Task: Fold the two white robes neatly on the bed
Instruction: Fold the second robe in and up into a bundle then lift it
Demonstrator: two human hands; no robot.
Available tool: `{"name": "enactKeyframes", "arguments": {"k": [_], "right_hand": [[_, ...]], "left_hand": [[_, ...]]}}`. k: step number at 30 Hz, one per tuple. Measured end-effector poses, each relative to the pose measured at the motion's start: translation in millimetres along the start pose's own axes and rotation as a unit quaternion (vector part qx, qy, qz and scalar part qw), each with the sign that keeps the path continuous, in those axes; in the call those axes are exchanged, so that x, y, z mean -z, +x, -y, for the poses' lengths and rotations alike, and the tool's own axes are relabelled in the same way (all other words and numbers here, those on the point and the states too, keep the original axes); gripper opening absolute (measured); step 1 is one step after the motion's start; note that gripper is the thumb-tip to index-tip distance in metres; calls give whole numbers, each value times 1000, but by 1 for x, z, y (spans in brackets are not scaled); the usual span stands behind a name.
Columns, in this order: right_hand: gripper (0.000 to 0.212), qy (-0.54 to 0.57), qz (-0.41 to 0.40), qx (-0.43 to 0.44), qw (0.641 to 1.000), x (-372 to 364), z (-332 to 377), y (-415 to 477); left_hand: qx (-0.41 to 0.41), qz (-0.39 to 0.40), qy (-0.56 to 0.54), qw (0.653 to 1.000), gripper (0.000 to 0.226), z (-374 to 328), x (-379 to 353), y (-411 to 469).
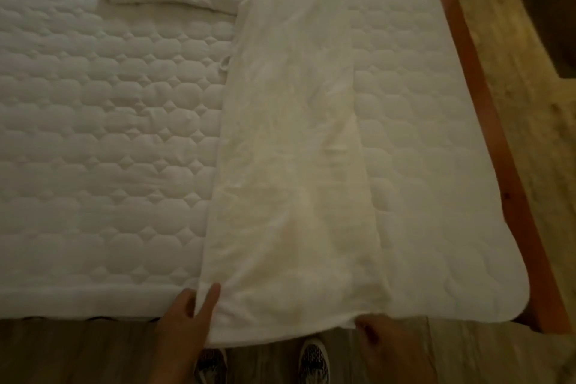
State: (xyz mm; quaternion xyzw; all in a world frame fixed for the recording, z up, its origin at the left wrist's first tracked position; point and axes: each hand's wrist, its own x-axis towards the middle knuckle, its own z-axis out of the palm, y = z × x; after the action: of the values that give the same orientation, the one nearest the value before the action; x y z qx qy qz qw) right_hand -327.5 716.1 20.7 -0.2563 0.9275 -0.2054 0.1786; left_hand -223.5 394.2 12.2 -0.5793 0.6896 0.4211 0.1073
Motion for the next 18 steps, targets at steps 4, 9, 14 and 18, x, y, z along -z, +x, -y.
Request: {"name": "enactKeyframes", "arguments": {"k": [4, 9, 14, 18], "right_hand": [[24, 53, -205, -36, 977, 12, 23, 46], [59, -57, -151, 42, 986, 1, 50, 163], [64, -158, -71, -8, 985, -23, 39, 243], [63, -174, -50, -13, 983, -42, 8, 177]], "left_hand": [[-226, -161, 178, 944, 73, -19, -10, 0], [-453, -110, 256, 847, 72, -114, -61, 35], [-447, -60, 352, 820, 64, -130, -103, 96], [-450, -65, 359, 815, 66, -50, -84, 86]]}}
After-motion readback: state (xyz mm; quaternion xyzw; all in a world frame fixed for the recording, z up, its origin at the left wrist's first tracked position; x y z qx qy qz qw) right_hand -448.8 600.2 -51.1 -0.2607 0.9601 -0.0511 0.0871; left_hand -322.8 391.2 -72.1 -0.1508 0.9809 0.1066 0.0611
